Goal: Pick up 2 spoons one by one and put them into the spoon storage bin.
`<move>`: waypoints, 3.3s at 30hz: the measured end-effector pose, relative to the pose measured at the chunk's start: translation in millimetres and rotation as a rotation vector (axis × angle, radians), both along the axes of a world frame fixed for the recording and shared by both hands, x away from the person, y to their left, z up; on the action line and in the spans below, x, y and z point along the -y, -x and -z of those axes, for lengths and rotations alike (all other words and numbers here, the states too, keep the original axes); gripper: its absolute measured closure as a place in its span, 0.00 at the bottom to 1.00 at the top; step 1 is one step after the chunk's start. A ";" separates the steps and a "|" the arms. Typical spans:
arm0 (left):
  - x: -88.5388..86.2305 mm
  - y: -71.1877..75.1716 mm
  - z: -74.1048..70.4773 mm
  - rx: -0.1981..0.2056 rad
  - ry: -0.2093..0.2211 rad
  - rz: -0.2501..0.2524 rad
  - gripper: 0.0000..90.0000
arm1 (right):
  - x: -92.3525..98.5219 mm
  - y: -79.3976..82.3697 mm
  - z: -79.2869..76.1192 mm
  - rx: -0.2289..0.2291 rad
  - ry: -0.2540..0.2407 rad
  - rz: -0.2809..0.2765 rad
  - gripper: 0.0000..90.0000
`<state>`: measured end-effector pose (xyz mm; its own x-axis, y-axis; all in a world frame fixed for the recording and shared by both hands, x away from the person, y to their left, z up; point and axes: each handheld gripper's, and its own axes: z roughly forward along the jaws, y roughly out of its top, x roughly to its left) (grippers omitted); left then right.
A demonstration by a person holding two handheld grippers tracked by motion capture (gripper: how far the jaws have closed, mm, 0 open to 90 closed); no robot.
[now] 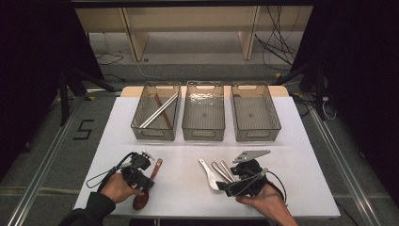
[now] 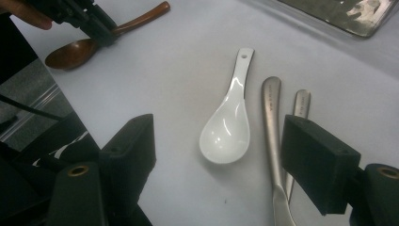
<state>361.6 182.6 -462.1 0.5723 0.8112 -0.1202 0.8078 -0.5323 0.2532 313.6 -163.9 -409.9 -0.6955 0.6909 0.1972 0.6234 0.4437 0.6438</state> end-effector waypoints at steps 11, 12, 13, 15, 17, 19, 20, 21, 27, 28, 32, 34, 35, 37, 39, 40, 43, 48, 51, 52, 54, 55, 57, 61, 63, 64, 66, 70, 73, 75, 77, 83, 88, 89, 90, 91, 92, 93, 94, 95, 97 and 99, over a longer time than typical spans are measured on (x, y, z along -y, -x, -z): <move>-3.1 -1.3 -1.2 0.012 0.006 0.017 0.90 | -2.2 2.2 -1.2 0.009 -0.001 -0.003 0.31; -2.9 -1.3 -2.7 0.024 0.013 0.013 0.90 | -2.1 2.1 -1.1 0.010 0.000 -0.002 0.31; -3.5 -1.8 -5.2 0.028 0.013 0.021 0.90 | -2.0 2.0 -1.0 0.009 0.000 -0.001 0.31; -4.0 -1.9 -9.0 0.045 0.028 0.015 0.90 | -1.6 1.9 -1.0 0.008 -0.001 0.001 0.31; -4.4 -2.2 -11.5 0.056 0.040 0.013 0.90 | -1.1 1.7 -1.0 0.007 -0.003 0.003 0.31; -4.2 -2.0 -14.5 0.067 0.052 0.014 0.91 | -0.6 1.4 -1.1 0.005 -0.005 0.002 0.31; -4.1 -1.9 -16.2 0.077 0.056 0.019 0.91 | -0.5 1.2 -1.0 0.007 -0.004 0.003 0.31; -3.5 -1.8 -17.8 0.083 0.064 0.016 0.91 | -0.5 1.1 -1.0 0.007 -0.004 0.004 0.31; 0.6 -2.2 -30.5 0.138 0.111 0.029 0.90 | -0.5 0.4 0.1 0.003 -0.005 0.008 0.31; 1.1 -3.0 -32.6 0.143 0.120 0.034 0.91 | -0.2 0.2 0.0 0.002 -0.006 0.009 0.31; 5.4 -6.9 -40.9 0.187 0.161 0.033 0.90 | -0.2 0.6 -0.4 0.007 -0.007 0.008 0.31; 7.4 -10.0 -45.9 0.196 0.182 0.039 0.90 | -0.4 0.5 -0.4 0.004 -0.008 0.009 0.31; 8.9 -11.5 -48.1 0.205 0.192 0.038 0.91 | -0.6 0.3 -0.2 0.008 -0.006 0.008 0.31; 11.6 -15.1 -52.4 0.215 0.208 0.044 0.90 | -0.7 0.3 -0.4 0.009 -0.007 0.007 0.31; 15.1 -19.2 -56.0 0.228 0.217 0.049 0.90 | -0.5 0.2 -0.8 0.013 -0.008 0.008 0.31; 16.7 -21.4 -57.9 0.233 0.220 0.053 0.90 | -0.2 0.1 -1.2 0.014 -0.010 0.010 0.31; 21.5 -28.6 -64.5 0.249 0.229 0.056 0.90 | -0.2 0.5 -1.7 0.016 -0.011 0.010 0.31; 29.7 -42.5 -76.7 0.267 0.250 0.056 0.91 | -0.6 0.5 -1.3 0.017 -0.009 0.008 0.31; 33.5 -53.0 -82.6 0.269 0.254 0.060 0.91 | 0.0 0.2 -1.3 0.016 -0.008 0.009 0.31; 34.6 -56.9 -84.7 0.270 0.247 0.065 0.90 | 0.1 0.1 -1.4 0.016 -0.009 0.010 0.31; 37.4 -64.1 -89.2 0.278 0.255 0.052 0.90 | 0.1 0.1 -1.6 0.017 -0.009 0.012 0.31; 38.1 -67.9 -92.0 0.277 0.255 0.056 0.90 | 0.0 0.1 -1.7 0.017 -0.009 0.011 0.31; 40.5 -74.5 -97.6 0.294 0.258 0.049 0.90 | -0.2 0.2 -1.7 0.016 -0.009 0.011 0.31; 45.5 -87.2 -108.2 0.327 0.277 0.044 0.91 | 0.2 0.0 -1.6 0.017 -0.009 0.010 0.31; 48.8 -94.1 -112.4 0.333 0.282 0.042 0.90 | 0.4 -0.1 -1.7 0.017 -0.010 0.010 0.31; 50.5 -98.0 -114.2 0.337 0.289 0.042 0.90 | 0.3 0.0 -1.6 0.017 -0.009 0.009 0.31; 55.1 -105.3 -116.8 0.342 0.304 0.034 0.90 | 0.0 0.1 -1.8 0.014 -0.010 0.009 0.31; 65.4 -121.0 -118.7 0.355 0.320 0.023 0.90 | -0.5 0.2 -1.6 0.018 -0.008 0.006 0.31; 72.0 -134.3 -120.4 0.367 0.324 0.011 0.90 | -0.3 -0.1 -1.2 0.017 -0.008 0.005 0.31; 75.4 -143.3 -122.6 0.378 0.335 0.001 0.90 | -0.1 -0.5 -1.2 0.017 -0.008 0.005 0.31; 79.2 -151.5 -124.7 0.385 0.342 -0.010 0.90 | -0.1 -0.2 -1.2 0.017 -0.007 0.003 0.31; 93.0 -171.4 -125.8 0.388 0.346 -0.021 0.90 | -0.2 -0.3 -1.0 0.016 -0.009 -0.002 0.31; 105.5 -181.0 -119.0 0.388 0.329 -0.018 0.90 | 0.9 -0.2 -1.3 0.016 -0.013 -0.002 0.31; 107.5 -182.5 -117.7 0.388 0.331 -0.020 0.90 | 1.2 -0.4 -1.1 0.014 -0.014 -0.001 0.31; 109.3 -184.1 -116.6 0.385 0.328 -0.020 0.90 | 1.5 -0.7 -0.9 0.012 -0.013 -0.002 0.31; 111.0 -185.7 -115.0 0.386 0.329 -0.021 0.90 | 1.6 -0.9 -0.8 0.012 -0.012 -0.002 0.31; 113.0 -187.6 -113.1 0.385 0.329 -0.023 0.90 | 1.6 -0.9 -0.7 0.012 -0.012 -0.003 0.31; 114.0 -188.6 -112.0 0.382 0.332 -0.023 0.90 | 1.4 -0.8 -0.8 0.011 -0.013 -0.003 0.31; 115.4 -190.1 -110.7 0.379 0.332 -0.023 0.90 | 1.4 -0.7 -0.8 0.011 -0.013 -0.004 0.31; 117.1 -191.0 -109.6 0.381 0.332 -0.025 0.90 | 1.3 -0.7 -0.6 0.012 -0.012 -0.004 0.31; 120.0 -192.2 -108.5 0.380 0.329 -0.023 0.90 | 1.2 -0.7 -0.5 0.011 -0.012 -0.005 0.31; 122.2 -193.3 -107.4 0.384 0.329 -0.025 0.90 | 1.3 -0.7 -0.5 0.011 -0.013 -0.005 0.31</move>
